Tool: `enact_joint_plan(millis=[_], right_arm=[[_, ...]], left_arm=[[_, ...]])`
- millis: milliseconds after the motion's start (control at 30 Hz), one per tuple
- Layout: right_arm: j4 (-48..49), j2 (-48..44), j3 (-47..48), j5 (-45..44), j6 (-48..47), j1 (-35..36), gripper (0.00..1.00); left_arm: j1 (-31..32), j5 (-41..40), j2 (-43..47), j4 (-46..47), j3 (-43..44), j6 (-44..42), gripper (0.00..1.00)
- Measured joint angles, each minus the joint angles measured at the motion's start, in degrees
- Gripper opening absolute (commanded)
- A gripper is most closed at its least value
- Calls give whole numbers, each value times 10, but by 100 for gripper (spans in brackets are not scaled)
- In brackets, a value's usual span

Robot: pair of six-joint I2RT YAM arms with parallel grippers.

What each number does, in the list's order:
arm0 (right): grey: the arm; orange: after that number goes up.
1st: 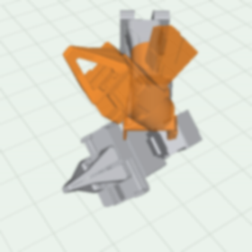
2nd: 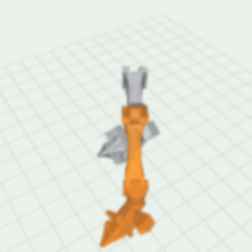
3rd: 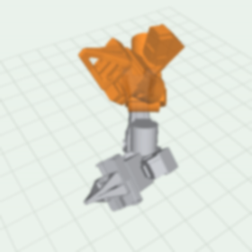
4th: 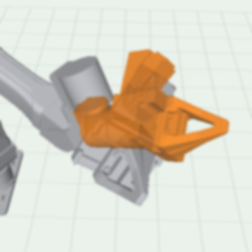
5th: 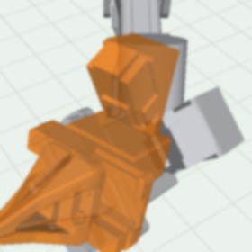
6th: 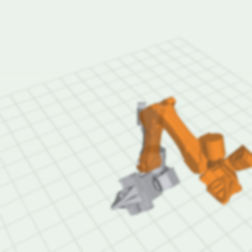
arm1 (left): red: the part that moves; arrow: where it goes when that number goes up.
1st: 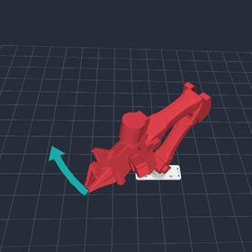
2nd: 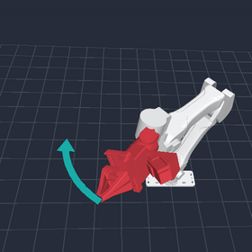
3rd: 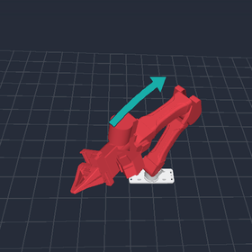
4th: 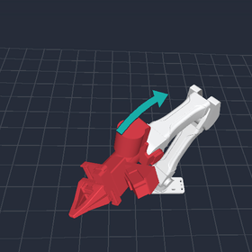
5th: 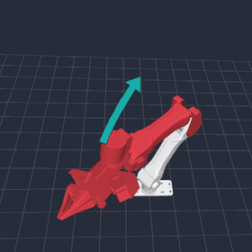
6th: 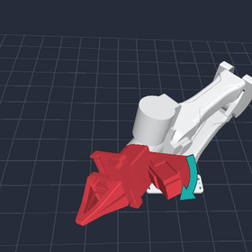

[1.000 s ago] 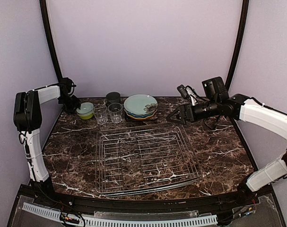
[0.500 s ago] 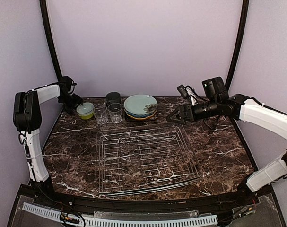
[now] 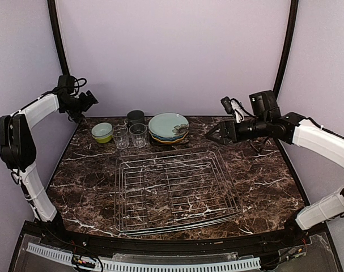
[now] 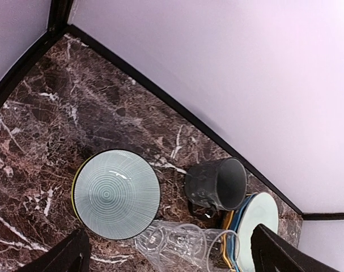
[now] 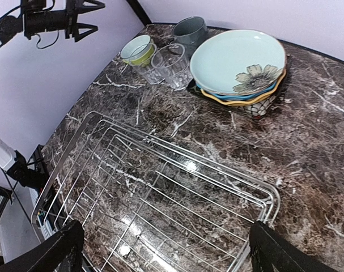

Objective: Unload the mixed dishes from the dish rack
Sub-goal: Reset both arms

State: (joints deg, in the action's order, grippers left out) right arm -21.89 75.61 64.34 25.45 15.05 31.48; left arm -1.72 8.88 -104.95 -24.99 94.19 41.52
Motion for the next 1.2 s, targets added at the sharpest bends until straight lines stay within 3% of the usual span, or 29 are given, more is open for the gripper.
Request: enact_joint_plan(millis=[233, 400, 700, 1000, 1200], right_arm=[[23, -70, -42, -20, 1, -45, 99], [44, -123, -87, -22, 1, -61, 99], [106, -191, -202, -22, 16, -64, 99], [161, -235, -295, -25, 43, -65, 99], [185, -236, -314, -19, 57, -67, 99]], left_arm=[[18, 73, 64, 41, -41, -70, 99], [113, 49, 104, 44, -63, -143, 99], [296, -131, 175, 50, -152, -222, 99], [394, -264, 185, 74, -264, -224, 99], [432, -311, 185, 96, -300, -212, 99]])
